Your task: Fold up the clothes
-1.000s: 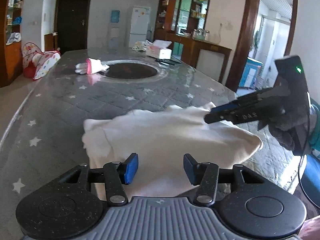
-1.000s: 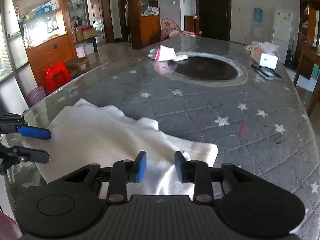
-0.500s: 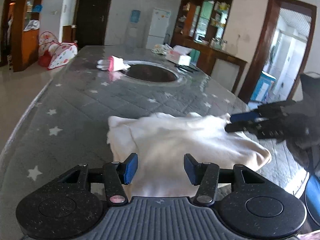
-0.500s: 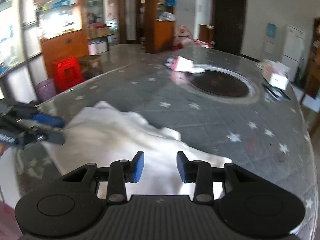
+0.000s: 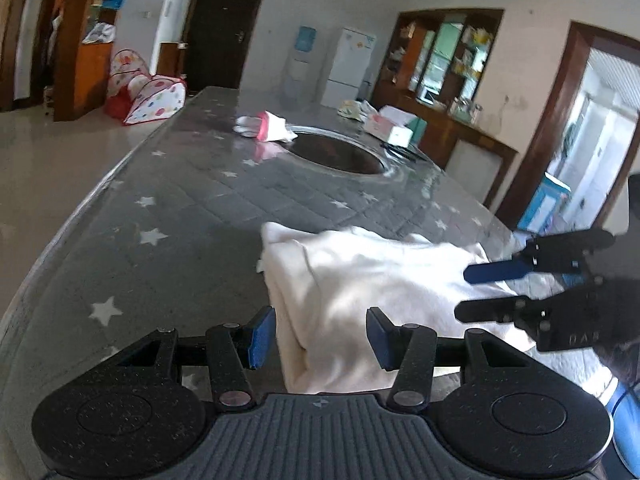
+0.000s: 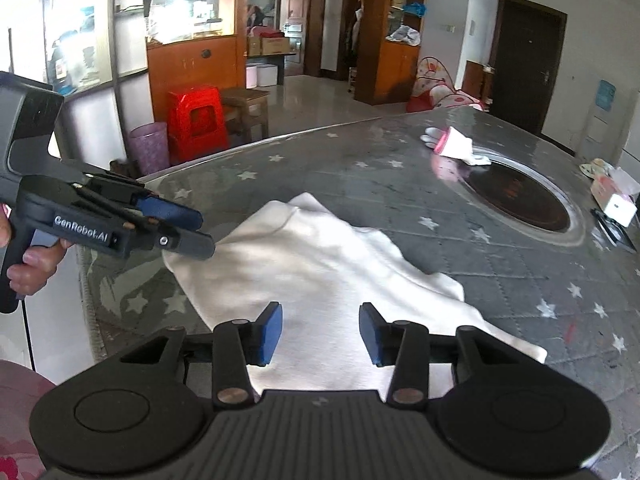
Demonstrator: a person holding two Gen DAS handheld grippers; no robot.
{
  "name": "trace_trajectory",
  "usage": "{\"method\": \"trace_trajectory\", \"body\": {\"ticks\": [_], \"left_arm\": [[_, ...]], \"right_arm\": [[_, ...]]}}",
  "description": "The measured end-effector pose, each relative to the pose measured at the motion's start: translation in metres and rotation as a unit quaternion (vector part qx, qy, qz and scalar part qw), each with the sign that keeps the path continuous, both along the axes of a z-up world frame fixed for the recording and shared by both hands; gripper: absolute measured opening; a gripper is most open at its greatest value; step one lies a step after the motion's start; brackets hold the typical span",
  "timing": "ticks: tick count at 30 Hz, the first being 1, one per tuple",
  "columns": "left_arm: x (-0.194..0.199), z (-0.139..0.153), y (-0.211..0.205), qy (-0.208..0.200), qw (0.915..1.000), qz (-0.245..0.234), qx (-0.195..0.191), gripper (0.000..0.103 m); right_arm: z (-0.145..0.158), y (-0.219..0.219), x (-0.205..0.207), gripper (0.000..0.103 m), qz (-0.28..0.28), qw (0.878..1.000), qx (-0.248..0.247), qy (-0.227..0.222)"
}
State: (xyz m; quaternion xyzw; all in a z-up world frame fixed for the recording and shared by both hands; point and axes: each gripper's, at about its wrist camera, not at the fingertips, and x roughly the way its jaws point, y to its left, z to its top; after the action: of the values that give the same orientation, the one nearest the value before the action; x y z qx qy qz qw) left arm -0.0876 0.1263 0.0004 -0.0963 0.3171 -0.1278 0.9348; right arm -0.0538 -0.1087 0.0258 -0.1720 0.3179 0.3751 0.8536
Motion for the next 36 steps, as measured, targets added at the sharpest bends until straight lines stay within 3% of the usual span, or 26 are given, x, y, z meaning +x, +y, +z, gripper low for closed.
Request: {"method": "trace_trajectory", "body": {"ticks": [5, 9, 14, 22, 29, 34, 36], "left_arm": [[-0.004, -0.014, -0.005, 0.008, 0.999, 0.004, 0.044, 0.055], [-0.005, -0.007, -0.002, 0.004, 0.9992, 0.006, 0.039, 0.055], [-0.003, 0.008, 0.02, 0.001, 0.9996, 0.029, -0.002, 0.054], [0.014, 0.01, 0.044, 0.048, 0.9932, 0.051, -0.093, 0.057], [0.023, 0.005, 0.046, 0.077, 0.9854, 0.061, -0.139, 0.06], [0.03, -0.003, 0.049, 0.108, 0.9735, 0.073, -0.188, 0.063], [0.032, -0.005, 0.05, 0.116, 0.9687, 0.077, -0.205, 0.064]], "right_arm": [[-0.003, 0.015, -0.003, 0.043, 0.019, 1.0, -0.006, 0.001], [-0.002, 0.029, -0.008, 0.043, 0.045, 0.999, -0.014, -0.005], [-0.001, 0.051, -0.017, 0.043, 0.087, 0.996, -0.019, -0.011], [-0.016, 0.094, -0.037, 0.043, 0.152, 0.986, -0.052, -0.038], [-0.031, 0.113, -0.039, 0.041, 0.151, 0.984, -0.074, -0.063], [-0.031, 0.107, -0.031, 0.017, 0.126, 0.989, -0.056, -0.053], [-0.024, 0.1, -0.026, 0.015, 0.113, 0.992, -0.033, -0.039]]}}
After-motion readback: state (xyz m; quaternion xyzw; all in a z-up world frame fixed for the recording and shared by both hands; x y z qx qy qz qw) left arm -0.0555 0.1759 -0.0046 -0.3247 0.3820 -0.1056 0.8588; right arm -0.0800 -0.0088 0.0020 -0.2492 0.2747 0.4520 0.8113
